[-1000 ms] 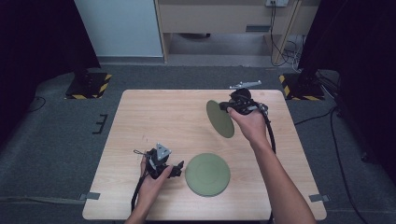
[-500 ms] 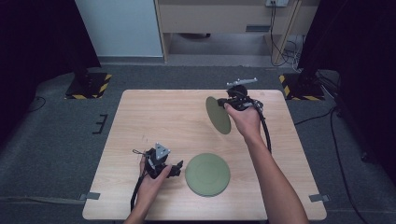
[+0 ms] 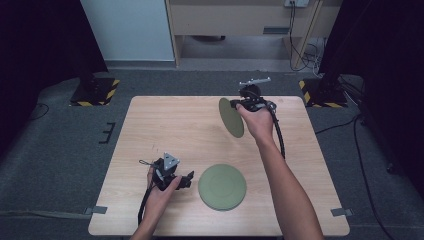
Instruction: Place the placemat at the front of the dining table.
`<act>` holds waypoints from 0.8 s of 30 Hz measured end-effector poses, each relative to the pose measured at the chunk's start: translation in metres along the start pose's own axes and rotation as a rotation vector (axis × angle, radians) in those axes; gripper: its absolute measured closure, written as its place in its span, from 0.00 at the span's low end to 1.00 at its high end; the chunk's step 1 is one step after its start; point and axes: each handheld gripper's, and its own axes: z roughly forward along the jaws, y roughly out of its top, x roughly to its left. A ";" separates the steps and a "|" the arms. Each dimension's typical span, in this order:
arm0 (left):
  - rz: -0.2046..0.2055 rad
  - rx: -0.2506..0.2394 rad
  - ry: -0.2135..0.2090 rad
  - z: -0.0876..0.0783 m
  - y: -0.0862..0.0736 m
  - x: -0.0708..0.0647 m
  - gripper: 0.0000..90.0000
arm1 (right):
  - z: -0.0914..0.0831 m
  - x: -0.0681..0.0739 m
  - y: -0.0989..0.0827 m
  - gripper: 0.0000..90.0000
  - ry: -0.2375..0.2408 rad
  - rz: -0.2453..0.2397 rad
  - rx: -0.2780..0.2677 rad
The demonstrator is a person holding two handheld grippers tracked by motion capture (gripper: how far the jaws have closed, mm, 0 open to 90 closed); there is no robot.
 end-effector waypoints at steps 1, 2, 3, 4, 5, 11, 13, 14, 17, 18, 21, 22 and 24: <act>0.000 0.000 0.000 0.000 0.000 0.000 0.03 | 0.000 0.000 0.000 0.96 0.000 0.000 0.000; -0.002 -0.001 0.000 0.000 0.000 0.000 0.03 | 0.001 0.000 0.000 0.96 -0.001 0.002 0.002; -0.005 -0.003 0.001 -0.001 0.000 0.001 0.03 | 0.004 0.001 0.001 0.96 -0.003 -0.003 0.002; -0.005 -0.003 0.001 -0.001 0.000 0.001 0.03 | 0.004 0.001 0.001 0.96 -0.003 -0.003 0.002; -0.007 -0.002 0.001 -0.001 0.000 0.001 0.03 | 0.005 0.002 0.002 0.96 -0.003 -0.002 0.001; -0.012 -0.002 0.003 -0.001 -0.001 0.003 0.03 | 0.019 0.012 0.009 0.96 0.003 -0.004 -0.010; -0.015 -0.004 0.005 -0.002 -0.002 0.005 0.03 | 0.024 0.014 0.012 0.96 0.005 -0.003 -0.012; -0.015 -0.004 0.005 -0.002 -0.002 0.005 0.03 | 0.026 0.015 0.013 0.96 0.008 0.001 -0.014; -0.021 -0.006 0.011 -0.003 -0.002 0.007 0.03 | 0.032 0.016 0.014 0.96 0.012 0.011 -0.018; -0.023 -0.003 0.013 -0.003 -0.003 0.010 0.03 | 0.037 0.017 0.015 0.96 0.017 0.021 -0.019; -0.032 -0.004 0.016 -0.004 -0.003 0.012 0.03 | 0.045 0.019 0.014 0.96 0.023 0.031 -0.020; -0.032 -0.004 0.016 -0.004 -0.003 0.012 0.03 | 0.045 0.019 0.014 0.96 0.023 0.031 -0.020; -0.036 -0.005 0.016 -0.004 -0.004 0.013 0.03 | 0.050 0.019 0.012 0.96 0.024 0.030 -0.011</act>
